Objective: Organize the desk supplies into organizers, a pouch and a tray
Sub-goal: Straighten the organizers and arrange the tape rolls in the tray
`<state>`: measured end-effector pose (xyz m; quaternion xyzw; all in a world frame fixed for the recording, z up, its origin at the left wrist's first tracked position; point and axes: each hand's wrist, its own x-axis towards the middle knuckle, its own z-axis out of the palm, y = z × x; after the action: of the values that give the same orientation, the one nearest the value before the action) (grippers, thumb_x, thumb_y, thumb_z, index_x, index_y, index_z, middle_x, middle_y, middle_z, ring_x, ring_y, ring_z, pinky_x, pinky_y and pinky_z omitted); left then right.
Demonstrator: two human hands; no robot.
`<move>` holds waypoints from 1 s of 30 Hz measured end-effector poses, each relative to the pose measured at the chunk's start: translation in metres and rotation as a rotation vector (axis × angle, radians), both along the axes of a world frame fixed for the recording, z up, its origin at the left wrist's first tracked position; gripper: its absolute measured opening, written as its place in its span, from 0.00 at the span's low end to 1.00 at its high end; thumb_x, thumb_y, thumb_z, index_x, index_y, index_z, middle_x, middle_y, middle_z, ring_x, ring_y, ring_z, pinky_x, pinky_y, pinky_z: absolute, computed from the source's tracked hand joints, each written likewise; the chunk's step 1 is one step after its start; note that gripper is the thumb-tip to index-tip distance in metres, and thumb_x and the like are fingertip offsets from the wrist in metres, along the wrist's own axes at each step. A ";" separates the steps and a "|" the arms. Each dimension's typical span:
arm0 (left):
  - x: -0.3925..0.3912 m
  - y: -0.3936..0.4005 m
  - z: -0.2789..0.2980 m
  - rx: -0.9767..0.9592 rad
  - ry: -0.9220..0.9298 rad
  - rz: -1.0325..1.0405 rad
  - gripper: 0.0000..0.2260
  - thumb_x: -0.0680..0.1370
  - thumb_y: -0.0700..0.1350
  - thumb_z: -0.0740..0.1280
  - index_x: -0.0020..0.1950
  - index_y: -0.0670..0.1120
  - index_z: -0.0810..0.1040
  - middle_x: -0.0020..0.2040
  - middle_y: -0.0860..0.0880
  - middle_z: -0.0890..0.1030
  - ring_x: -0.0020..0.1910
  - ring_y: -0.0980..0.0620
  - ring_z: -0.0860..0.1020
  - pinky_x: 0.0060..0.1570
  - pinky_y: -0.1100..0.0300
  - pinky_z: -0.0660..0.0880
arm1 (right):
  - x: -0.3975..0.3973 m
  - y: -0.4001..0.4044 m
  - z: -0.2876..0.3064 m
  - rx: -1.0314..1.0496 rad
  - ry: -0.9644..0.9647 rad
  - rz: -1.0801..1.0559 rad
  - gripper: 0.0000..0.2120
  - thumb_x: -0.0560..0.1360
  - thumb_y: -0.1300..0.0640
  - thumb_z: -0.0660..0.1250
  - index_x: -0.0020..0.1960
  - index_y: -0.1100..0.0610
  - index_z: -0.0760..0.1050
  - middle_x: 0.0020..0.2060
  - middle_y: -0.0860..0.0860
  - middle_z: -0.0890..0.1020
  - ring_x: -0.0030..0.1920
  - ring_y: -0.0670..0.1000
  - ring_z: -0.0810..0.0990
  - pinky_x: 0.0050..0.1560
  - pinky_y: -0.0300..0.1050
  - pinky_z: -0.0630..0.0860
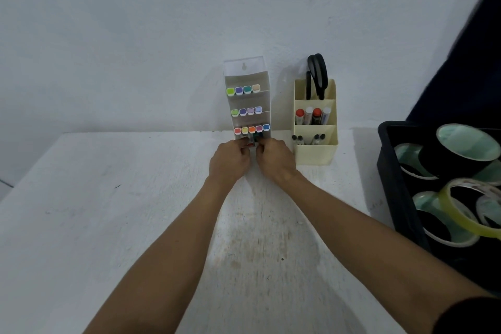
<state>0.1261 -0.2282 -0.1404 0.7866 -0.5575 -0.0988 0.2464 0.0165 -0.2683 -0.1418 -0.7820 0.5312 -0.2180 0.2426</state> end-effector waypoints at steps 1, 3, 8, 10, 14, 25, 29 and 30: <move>0.000 0.000 0.000 0.008 -0.001 -0.001 0.14 0.81 0.46 0.57 0.61 0.47 0.79 0.54 0.45 0.83 0.47 0.45 0.80 0.48 0.56 0.76 | 0.000 0.000 0.000 0.008 -0.005 0.003 0.12 0.80 0.56 0.57 0.50 0.58 0.79 0.44 0.56 0.84 0.43 0.57 0.81 0.42 0.47 0.78; 0.000 0.001 0.001 0.022 -0.012 -0.004 0.15 0.80 0.45 0.57 0.63 0.47 0.78 0.56 0.44 0.82 0.47 0.45 0.80 0.47 0.57 0.75 | 0.000 0.000 0.000 0.020 -0.012 0.008 0.13 0.80 0.54 0.56 0.50 0.58 0.78 0.43 0.56 0.83 0.42 0.57 0.81 0.39 0.45 0.75; -0.003 0.006 0.005 0.067 -0.047 -0.037 0.19 0.80 0.45 0.58 0.71 0.51 0.69 0.59 0.44 0.81 0.50 0.44 0.80 0.48 0.57 0.75 | -0.001 -0.001 0.001 0.072 -0.003 0.022 0.14 0.80 0.55 0.56 0.54 0.59 0.78 0.47 0.57 0.83 0.45 0.57 0.81 0.41 0.43 0.73; -0.004 0.009 0.009 0.092 -0.055 -0.054 0.21 0.80 0.44 0.59 0.74 0.51 0.65 0.59 0.43 0.80 0.49 0.44 0.80 0.48 0.56 0.75 | -0.004 0.000 0.006 0.090 0.010 0.053 0.14 0.80 0.57 0.56 0.60 0.58 0.76 0.51 0.57 0.82 0.49 0.57 0.80 0.45 0.45 0.75; -0.010 0.022 0.020 0.030 -0.046 -0.047 0.20 0.79 0.41 0.60 0.71 0.49 0.70 0.55 0.44 0.82 0.43 0.47 0.79 0.44 0.58 0.75 | -0.017 0.015 0.021 0.081 -0.096 0.109 0.20 0.78 0.63 0.57 0.68 0.55 0.71 0.57 0.58 0.80 0.51 0.58 0.80 0.53 0.48 0.78; -0.022 0.048 0.093 -0.198 -0.113 0.027 0.10 0.74 0.45 0.61 0.34 0.46 0.76 0.32 0.49 0.78 0.31 0.50 0.75 0.31 0.60 0.72 | -0.067 0.069 0.112 -0.119 -0.297 0.113 0.11 0.77 0.62 0.61 0.52 0.64 0.81 0.40 0.52 0.81 0.34 0.47 0.75 0.42 0.42 0.79; -0.023 0.038 0.108 -0.302 0.030 0.124 0.05 0.75 0.44 0.63 0.46 0.44 0.74 0.40 0.49 0.77 0.38 0.51 0.75 0.32 0.60 0.67 | -0.096 0.057 0.137 -0.145 -0.500 -0.068 0.12 0.77 0.63 0.61 0.56 0.62 0.80 0.39 0.49 0.79 0.32 0.42 0.76 0.33 0.29 0.75; -0.021 0.035 0.107 -0.296 0.097 0.153 0.06 0.75 0.44 0.64 0.48 0.43 0.72 0.43 0.48 0.77 0.41 0.49 0.75 0.33 0.60 0.67 | -0.104 0.050 0.137 -0.131 -0.538 -0.122 0.12 0.77 0.63 0.60 0.56 0.61 0.79 0.40 0.51 0.80 0.33 0.42 0.77 0.31 0.26 0.73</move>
<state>0.1054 -0.1931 -0.0332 0.7762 -0.4919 -0.0342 0.3928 -0.0874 -0.2185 -0.0052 -0.6765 0.4788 -0.4657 0.3103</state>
